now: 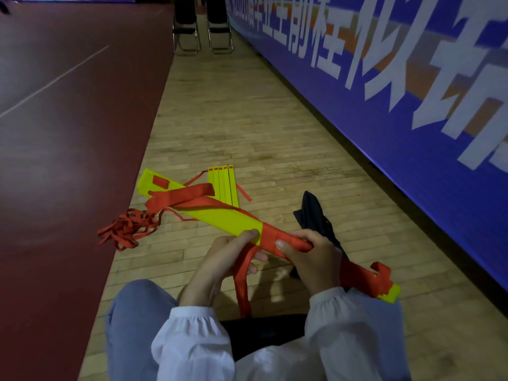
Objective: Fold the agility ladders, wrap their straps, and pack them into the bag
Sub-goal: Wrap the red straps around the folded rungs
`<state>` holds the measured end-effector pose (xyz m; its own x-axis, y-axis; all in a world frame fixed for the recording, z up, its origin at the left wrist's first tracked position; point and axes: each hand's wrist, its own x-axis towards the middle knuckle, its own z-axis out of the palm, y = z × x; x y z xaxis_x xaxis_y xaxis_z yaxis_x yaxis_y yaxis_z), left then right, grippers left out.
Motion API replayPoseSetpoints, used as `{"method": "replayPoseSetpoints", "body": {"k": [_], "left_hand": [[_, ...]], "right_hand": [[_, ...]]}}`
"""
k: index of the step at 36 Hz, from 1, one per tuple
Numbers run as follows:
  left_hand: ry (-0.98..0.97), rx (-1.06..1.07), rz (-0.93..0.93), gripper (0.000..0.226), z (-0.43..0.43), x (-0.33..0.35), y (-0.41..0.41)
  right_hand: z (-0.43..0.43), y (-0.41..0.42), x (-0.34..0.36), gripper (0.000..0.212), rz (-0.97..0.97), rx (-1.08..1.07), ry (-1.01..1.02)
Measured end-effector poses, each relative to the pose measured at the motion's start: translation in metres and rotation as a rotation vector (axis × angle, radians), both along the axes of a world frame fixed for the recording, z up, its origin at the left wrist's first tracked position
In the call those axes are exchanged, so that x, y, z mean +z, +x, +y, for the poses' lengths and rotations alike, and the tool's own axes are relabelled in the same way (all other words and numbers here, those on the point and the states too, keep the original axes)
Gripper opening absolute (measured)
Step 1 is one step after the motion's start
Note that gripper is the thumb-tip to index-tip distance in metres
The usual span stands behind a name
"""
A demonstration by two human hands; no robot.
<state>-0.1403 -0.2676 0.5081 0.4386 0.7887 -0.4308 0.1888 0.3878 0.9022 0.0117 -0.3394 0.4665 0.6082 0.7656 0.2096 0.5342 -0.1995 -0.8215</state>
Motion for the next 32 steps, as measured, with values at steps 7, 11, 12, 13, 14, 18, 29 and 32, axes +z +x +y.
{"method": "replayPoseSetpoints", "body": {"k": [7, 11, 12, 13, 14, 18, 29, 32], "left_hand": [[-0.015, 0.090, 0.027, 0.054, 0.001, -0.006, 0.002], [-0.033, 0.111, 0.058, 0.062, 0.003, -0.010, 0.002], [-0.042, 0.112, 0.069, 0.064, 0.003, -0.010, 0.002], [-0.052, 0.115, 0.078, 0.064, 0.003, -0.011, 0.002], [-0.063, 0.119, 0.083, 0.063, 0.004, -0.011, 0.002], [-0.085, 0.118, 0.089, 0.057, 0.005, -0.013, 0.004], [0.116, 0.134, 0.089, 0.039, 0.000, 0.000, 0.003], [0.123, 0.095, 0.086, 0.039, -0.001, 0.004, 0.003]], "right_hand": [[0.003, -0.005, -0.001, 0.023, 0.000, 0.015, -0.037], [0.005, -0.006, -0.004, 0.034, 0.006, 0.026, -0.034], [0.005, -0.007, -0.005, 0.035, -0.001, 0.031, -0.031], [0.005, -0.007, -0.006, 0.035, -0.009, 0.035, -0.018], [0.006, -0.006, -0.007, 0.035, -0.017, 0.037, -0.001], [0.007, -0.004, -0.012, 0.035, -0.023, 0.034, -0.001], [0.003, 0.003, 0.002, 0.056, 0.146, 0.350, -0.236], [0.001, 0.005, 0.004, 0.062, 0.124, 0.371, -0.277]]}}
